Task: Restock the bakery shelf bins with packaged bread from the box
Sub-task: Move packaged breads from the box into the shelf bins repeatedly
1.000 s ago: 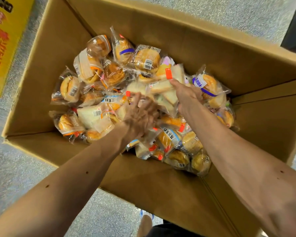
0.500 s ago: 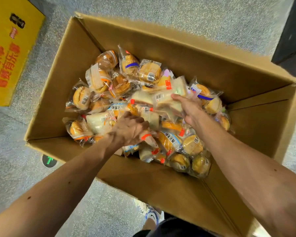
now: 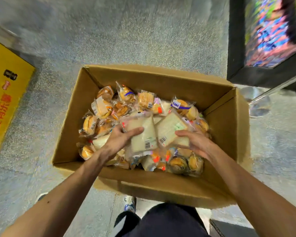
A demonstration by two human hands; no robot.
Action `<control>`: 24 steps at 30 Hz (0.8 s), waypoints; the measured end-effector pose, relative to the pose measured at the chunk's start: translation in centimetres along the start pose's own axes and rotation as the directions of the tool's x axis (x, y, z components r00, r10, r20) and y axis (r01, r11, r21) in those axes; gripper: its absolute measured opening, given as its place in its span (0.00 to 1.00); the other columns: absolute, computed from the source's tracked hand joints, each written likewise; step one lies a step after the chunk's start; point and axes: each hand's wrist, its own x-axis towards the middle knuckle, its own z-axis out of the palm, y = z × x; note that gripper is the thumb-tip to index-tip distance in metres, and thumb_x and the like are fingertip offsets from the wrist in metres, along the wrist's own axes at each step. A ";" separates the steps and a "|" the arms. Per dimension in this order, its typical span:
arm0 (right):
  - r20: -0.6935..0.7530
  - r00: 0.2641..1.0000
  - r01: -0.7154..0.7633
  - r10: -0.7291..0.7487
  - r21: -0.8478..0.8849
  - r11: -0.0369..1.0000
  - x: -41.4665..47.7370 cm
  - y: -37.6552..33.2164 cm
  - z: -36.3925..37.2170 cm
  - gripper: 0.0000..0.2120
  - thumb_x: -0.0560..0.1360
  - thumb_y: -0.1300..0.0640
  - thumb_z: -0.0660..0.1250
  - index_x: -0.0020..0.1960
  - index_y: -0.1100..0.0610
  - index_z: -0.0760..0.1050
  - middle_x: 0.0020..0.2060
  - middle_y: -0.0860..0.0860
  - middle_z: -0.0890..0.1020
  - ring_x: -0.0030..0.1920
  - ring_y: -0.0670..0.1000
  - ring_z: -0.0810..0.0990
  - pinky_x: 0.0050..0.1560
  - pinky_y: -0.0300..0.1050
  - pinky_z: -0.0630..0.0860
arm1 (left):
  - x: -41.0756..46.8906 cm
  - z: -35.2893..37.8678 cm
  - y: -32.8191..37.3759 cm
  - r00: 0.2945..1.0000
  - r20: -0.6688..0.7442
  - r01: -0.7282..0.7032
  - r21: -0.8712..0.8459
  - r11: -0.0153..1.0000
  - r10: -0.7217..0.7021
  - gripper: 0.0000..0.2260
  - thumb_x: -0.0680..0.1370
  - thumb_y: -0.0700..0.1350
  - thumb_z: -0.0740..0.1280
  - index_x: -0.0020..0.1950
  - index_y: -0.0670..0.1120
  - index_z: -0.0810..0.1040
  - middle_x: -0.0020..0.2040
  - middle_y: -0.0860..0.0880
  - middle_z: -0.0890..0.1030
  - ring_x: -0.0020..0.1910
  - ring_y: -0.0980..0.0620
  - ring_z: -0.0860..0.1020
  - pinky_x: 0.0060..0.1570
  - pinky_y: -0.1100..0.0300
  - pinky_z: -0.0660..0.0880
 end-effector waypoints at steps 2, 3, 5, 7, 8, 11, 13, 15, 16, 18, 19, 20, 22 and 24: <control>0.022 0.999 0.043 -0.044 0.016 0.999 -2.4 0.4 1.4 0.41 0.62 0.58 0.79 0.72 0.57 0.67 0.56 0.55 0.85 0.56 0.56 0.84 0.61 0.60 0.78 | -1.3 -1.1 0.9 0.998 0.066 -0.016 -0.076 0.997 0.021 0.18 0.68 0.48 0.76 0.54 0.42 0.81 0.53 0.44 0.86 0.50 0.47 0.85 0.48 0.55 0.82; 0.027 0.998 0.061 -0.062 0.038 0.997 -3.6 0.7 2.2 0.33 0.65 0.59 0.77 0.68 0.59 0.71 0.56 0.56 0.85 0.56 0.56 0.84 0.59 0.57 0.79 | -1.8 -1.8 1.4 0.994 0.108 -0.021 -0.106 0.994 0.032 0.18 0.67 0.48 0.76 0.54 0.42 0.81 0.53 0.43 0.85 0.51 0.46 0.85 0.49 0.54 0.82; 0.000 0.991 0.136 -0.136 0.111 0.985 -6.0 1.6 4.1 0.18 0.70 0.62 0.73 0.59 0.60 0.77 0.52 0.57 0.86 0.50 0.56 0.86 0.47 0.50 0.83 | -3.4 -3.0 2.6 0.970 0.237 -0.017 -0.148 0.989 0.052 0.19 0.69 0.48 0.74 0.57 0.41 0.80 0.54 0.41 0.85 0.52 0.43 0.84 0.50 0.52 0.82; -0.087 0.977 0.206 -0.193 0.167 0.964 -8.7 2.8 6.5 0.12 0.74 0.64 0.70 0.57 0.60 0.77 0.45 0.56 0.86 0.43 0.53 0.86 0.36 0.46 0.82 | -5.1 -4.3 3.4 0.939 0.340 -0.023 -0.116 0.993 0.061 0.20 0.72 0.48 0.73 0.60 0.39 0.79 0.54 0.39 0.84 0.54 0.40 0.83 0.53 0.48 0.81; -0.117 0.971 0.228 -0.208 0.186 0.956 -10.2 3.5 7.9 0.12 0.75 0.64 0.69 0.58 0.59 0.77 0.44 0.55 0.87 0.41 0.52 0.86 0.34 0.45 0.82 | -6.1 -4.9 3.8 0.924 0.376 -0.043 -0.092 0.995 0.075 0.19 0.73 0.48 0.73 0.60 0.39 0.79 0.55 0.39 0.84 0.54 0.40 0.83 0.56 0.46 0.80; -0.175 0.946 0.312 -0.274 0.252 0.916 -14.3 5.5 10.8 0.18 0.73 0.61 0.70 0.63 0.60 0.76 0.49 0.58 0.86 0.44 0.55 0.86 0.40 0.50 0.84 | -9.1 -5.9 4.6 0.893 0.430 -0.126 -0.053 0.991 0.136 0.16 0.75 0.46 0.72 0.58 0.38 0.82 0.55 0.39 0.84 0.54 0.40 0.83 0.61 0.43 0.76; -0.191 0.934 0.347 -0.301 0.297 0.890 -17.4 6.2 12.4 0.23 0.69 0.58 0.73 0.62 0.61 0.77 0.51 0.60 0.85 0.46 0.56 0.85 0.50 0.53 0.81 | -11.1 -6.2 5.2 0.865 0.479 -0.147 -0.040 0.988 0.148 0.13 0.77 0.45 0.71 0.58 0.39 0.82 0.54 0.40 0.85 0.55 0.41 0.83 0.63 0.43 0.76; -0.228 0.907 0.414 -0.353 0.337 0.845 -20.4 7.0 13.5 0.20 0.70 0.54 0.70 0.61 0.59 0.78 0.53 0.59 0.85 0.50 0.58 0.84 0.59 0.57 0.77 | -13.1 -5.9 5.8 0.822 0.551 -0.155 -0.025 0.988 0.143 0.13 0.78 0.45 0.70 0.60 0.41 0.82 0.56 0.41 0.84 0.56 0.42 0.83 0.64 0.43 0.75; -0.263 0.886 0.456 -0.381 0.350 0.819 -21.9 7.5 13.8 0.19 0.73 0.53 0.67 0.62 0.58 0.77 0.55 0.59 0.85 0.54 0.59 0.83 0.62 0.59 0.75 | -14.3 -5.3 6.2 0.796 0.587 -0.169 -0.020 0.985 0.149 0.13 0.78 0.45 0.70 0.60 0.41 0.82 0.56 0.41 0.84 0.57 0.42 0.82 0.64 0.43 0.75; -0.364 0.828 0.548 -0.428 0.361 0.754 -24.7 8.5 14.1 0.18 0.77 0.51 0.63 0.64 0.56 0.76 0.55 0.58 0.85 0.54 0.59 0.83 0.61 0.60 0.75 | -16.7 -3.6 6.8 0.757 0.632 -0.207 -0.010 0.978 0.166 0.15 0.76 0.45 0.72 0.60 0.41 0.81 0.56 0.40 0.84 0.56 0.41 0.83 0.62 0.42 0.76; -0.411 0.795 0.593 -0.447 0.367 0.717 -26.2 9.0 14.1 0.17 0.79 0.51 0.61 0.64 0.55 0.75 0.54 0.57 0.85 0.53 0.59 0.84 0.60 0.60 0.76 | -18.1 -2.6 7.1 0.747 0.641 -0.226 -0.002 0.974 0.174 0.18 0.74 0.46 0.74 0.62 0.41 0.80 0.55 0.40 0.84 0.55 0.41 0.83 0.61 0.42 0.77; -0.452 0.763 0.630 -0.463 0.359 0.688 -27.7 9.7 14.2 0.16 0.79 0.50 0.61 0.64 0.55 0.76 0.54 0.57 0.85 0.53 0.59 0.84 0.61 0.61 0.76 | -19.7 -1.5 7.4 0.736 0.653 -0.248 0.016 0.969 0.178 0.22 0.73 0.47 0.76 0.63 0.40 0.78 0.55 0.40 0.84 0.55 0.41 0.83 0.59 0.42 0.78; -0.520 0.703 0.693 -0.485 0.344 0.634 -30.8 11.2 14.2 0.17 0.78 0.48 0.64 0.63 0.55 0.77 0.55 0.58 0.85 0.55 0.59 0.84 0.64 0.62 0.75 | -23.0 0.7 7.7 0.686 0.705 -0.303 0.049 0.952 0.182 0.22 0.74 0.47 0.75 0.64 0.40 0.77 0.54 0.41 0.85 0.53 0.42 0.84 0.55 0.45 0.80; -0.590 0.635 0.748 -0.500 0.306 0.589 -34.1 13.3 14.0 0.23 0.72 0.47 0.71 0.64 0.57 0.77 0.56 0.58 0.84 0.57 0.59 0.84 0.63 0.62 0.76 | -26.7 3.1 7.6 0.634 0.756 -0.338 0.081 0.937 0.164 0.17 0.76 0.45 0.73 0.62 0.41 0.78 0.52 0.41 0.85 0.51 0.43 0.85 0.49 0.50 0.83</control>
